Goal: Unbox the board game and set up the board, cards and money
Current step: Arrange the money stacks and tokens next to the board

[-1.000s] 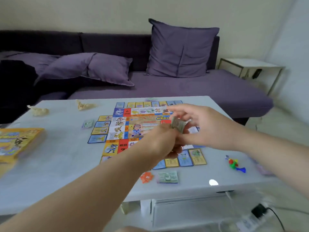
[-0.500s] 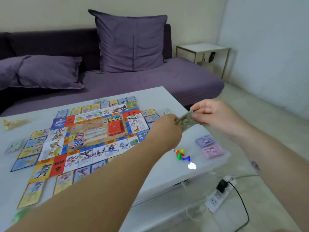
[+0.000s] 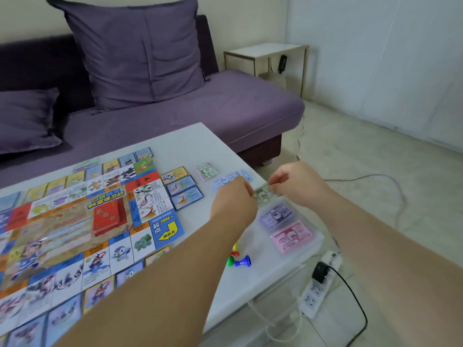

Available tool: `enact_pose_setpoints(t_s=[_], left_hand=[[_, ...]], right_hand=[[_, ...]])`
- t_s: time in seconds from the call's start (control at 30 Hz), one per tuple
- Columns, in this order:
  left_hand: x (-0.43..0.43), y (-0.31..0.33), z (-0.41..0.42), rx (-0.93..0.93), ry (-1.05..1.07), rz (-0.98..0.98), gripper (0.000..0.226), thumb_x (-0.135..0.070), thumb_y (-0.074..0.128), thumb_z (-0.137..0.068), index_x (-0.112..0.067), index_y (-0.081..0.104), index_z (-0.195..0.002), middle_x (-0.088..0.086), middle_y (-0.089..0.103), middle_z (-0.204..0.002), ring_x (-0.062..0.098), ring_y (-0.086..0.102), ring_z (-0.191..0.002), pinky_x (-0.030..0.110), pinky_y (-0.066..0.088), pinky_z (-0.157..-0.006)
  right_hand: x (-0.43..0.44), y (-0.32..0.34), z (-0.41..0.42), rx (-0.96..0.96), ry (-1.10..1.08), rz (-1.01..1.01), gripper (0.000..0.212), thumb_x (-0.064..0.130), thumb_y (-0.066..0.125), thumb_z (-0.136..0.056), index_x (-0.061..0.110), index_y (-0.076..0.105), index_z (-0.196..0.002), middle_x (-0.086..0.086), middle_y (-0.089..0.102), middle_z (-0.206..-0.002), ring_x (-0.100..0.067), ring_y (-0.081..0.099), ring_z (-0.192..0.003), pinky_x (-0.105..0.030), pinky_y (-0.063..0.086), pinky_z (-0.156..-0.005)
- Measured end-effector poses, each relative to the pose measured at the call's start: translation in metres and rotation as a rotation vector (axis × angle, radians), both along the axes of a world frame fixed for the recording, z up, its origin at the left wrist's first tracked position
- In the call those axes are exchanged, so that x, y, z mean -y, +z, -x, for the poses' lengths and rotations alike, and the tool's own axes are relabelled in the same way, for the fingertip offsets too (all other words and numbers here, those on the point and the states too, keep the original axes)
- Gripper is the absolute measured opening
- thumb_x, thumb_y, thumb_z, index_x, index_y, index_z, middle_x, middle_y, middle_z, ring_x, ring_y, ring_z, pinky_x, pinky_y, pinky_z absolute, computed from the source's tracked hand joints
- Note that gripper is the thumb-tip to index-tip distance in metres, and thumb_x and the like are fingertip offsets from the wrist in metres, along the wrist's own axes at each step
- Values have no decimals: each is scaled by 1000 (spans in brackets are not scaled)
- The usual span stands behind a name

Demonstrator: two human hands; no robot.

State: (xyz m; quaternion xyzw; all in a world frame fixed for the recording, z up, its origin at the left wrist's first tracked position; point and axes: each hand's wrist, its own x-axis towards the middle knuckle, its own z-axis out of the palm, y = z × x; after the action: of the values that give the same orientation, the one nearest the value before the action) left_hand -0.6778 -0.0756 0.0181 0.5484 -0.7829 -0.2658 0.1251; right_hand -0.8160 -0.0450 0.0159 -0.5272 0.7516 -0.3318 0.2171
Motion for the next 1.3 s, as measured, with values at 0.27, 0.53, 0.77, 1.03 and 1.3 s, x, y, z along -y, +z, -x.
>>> enact_pose_setpoints(t_s=[0.27,0.53,0.77,1.03,1.3], left_hand=[[9,-13,9,99,-59,23,13,-15,47,-89,-25,55,-92,2,63,-107,21,59,-96,30,50,-80],[14,-19,8,179,-142,24,15,-13,48,-89,-26,56,-91,0,63,-108,19,59,-96,27,49,-79],[55,-2,-6,182,14,271,27,-16,46,-92,-28,58,-113,-3,59,-118,19,55,-107,38,49,-88],[95,7,-1,502,-145,179,41,-38,56,-91,-32,48,-131,-10,53,-130,17,45,-122,37,33,-103],[106,6,18,567,-225,79,46,-33,69,-83,-17,56,-124,0,54,-124,22,49,-116,39,37,-102]], right_hand=[[5,-12,3,-45,-37,-55,13,8,66,-81,13,75,-87,0,67,-79,-11,56,-71,-14,39,-55],[11,-8,1,-149,-1,-159,15,7,63,-79,18,73,-76,1,67,-76,-14,60,-74,-21,42,-63],[12,-10,8,-30,-1,-123,14,6,65,-78,17,69,-70,9,61,-69,-8,57,-70,-12,43,-56],[30,-5,10,191,-96,57,16,13,63,-80,23,67,-68,9,66,-73,-4,58,-69,-14,39,-55],[48,-17,12,149,-87,-39,32,5,54,-81,-2,60,-112,-20,60,-115,-32,54,-110,-45,47,-94]])
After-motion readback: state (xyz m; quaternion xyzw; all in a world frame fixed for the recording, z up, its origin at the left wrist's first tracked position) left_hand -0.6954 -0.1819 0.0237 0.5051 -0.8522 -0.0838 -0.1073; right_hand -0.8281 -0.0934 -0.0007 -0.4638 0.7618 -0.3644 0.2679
